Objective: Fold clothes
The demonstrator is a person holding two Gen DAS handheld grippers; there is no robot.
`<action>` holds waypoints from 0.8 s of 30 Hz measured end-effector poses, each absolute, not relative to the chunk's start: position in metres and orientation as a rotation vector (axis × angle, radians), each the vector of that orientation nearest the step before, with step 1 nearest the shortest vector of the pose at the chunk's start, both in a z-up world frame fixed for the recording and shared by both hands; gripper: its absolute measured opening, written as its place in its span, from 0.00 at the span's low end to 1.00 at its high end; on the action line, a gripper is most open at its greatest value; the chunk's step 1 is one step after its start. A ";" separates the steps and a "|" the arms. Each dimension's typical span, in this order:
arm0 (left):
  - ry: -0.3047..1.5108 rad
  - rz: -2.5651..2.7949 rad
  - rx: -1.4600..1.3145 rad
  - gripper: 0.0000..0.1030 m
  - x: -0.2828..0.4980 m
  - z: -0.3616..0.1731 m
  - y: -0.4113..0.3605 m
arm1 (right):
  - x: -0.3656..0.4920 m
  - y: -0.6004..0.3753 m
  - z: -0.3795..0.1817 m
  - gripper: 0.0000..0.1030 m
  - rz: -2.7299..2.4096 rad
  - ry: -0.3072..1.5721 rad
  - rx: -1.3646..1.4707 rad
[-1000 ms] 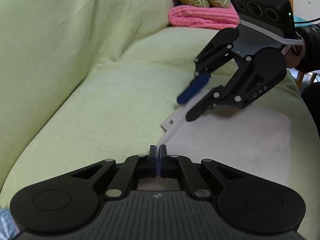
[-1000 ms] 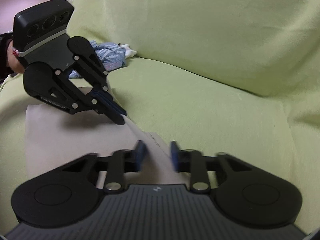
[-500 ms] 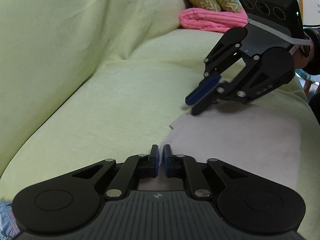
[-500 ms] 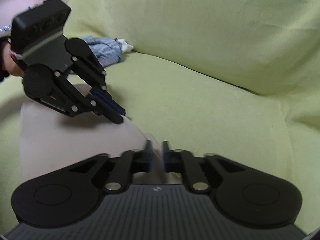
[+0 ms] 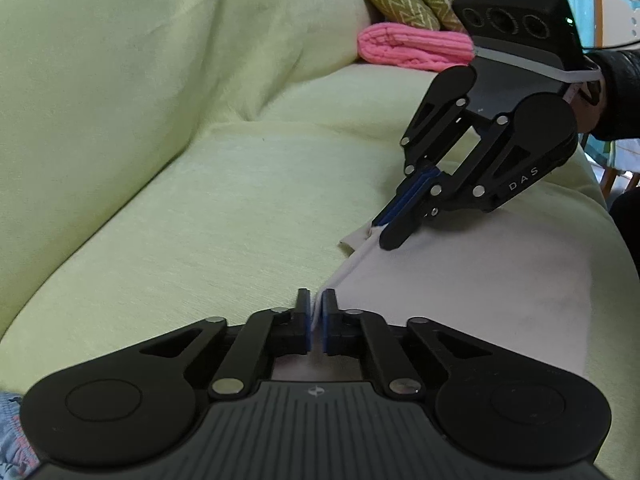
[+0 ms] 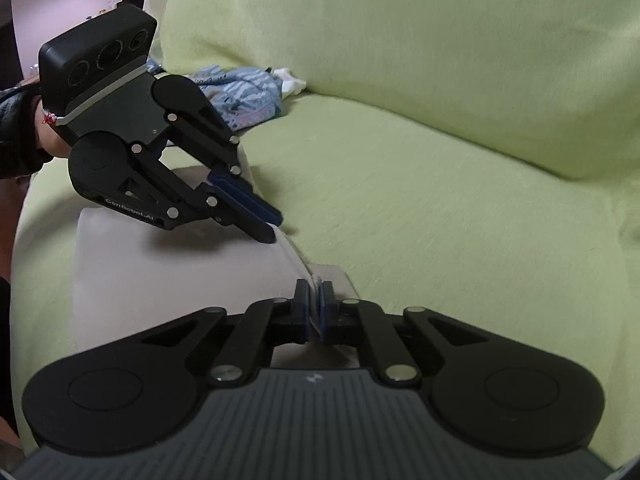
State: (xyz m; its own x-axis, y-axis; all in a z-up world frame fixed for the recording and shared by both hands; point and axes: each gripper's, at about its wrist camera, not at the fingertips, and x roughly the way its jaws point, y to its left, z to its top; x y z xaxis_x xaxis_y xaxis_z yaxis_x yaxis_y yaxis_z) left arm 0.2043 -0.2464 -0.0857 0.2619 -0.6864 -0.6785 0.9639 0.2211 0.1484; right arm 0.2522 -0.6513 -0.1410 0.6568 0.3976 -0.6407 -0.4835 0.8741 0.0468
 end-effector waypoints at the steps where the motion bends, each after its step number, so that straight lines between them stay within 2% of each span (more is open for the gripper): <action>1: 0.521 -1.212 0.619 0.01 0.203 -0.083 -0.245 | 0.247 -0.649 -0.136 0.03 0.490 0.669 -0.150; 5: 0.506 -1.188 0.594 0.01 0.209 -0.077 -0.246 | 0.243 -0.642 -0.125 0.03 0.453 0.603 -0.194; 8: 0.555 -1.178 0.589 0.03 0.219 -0.086 -0.252 | 0.253 -0.645 -0.136 0.03 0.435 0.625 -0.193; 13: 0.565 -1.139 0.566 0.18 0.222 -0.092 -0.241 | 0.254 -0.659 -0.153 0.09 0.411 0.664 -0.092; 17: 0.575 -1.050 0.543 0.21 0.227 -0.086 -0.215 | 0.234 -0.675 -0.151 0.11 0.325 0.669 -0.063; 19: 0.584 -0.988 0.518 0.23 0.230 -0.081 -0.201 | 0.222 -0.682 -0.149 0.16 0.263 0.664 -0.034; 24: 0.587 -0.902 0.385 0.23 0.222 -0.065 -0.168 | 0.178 -0.670 -0.138 0.17 0.274 0.616 0.118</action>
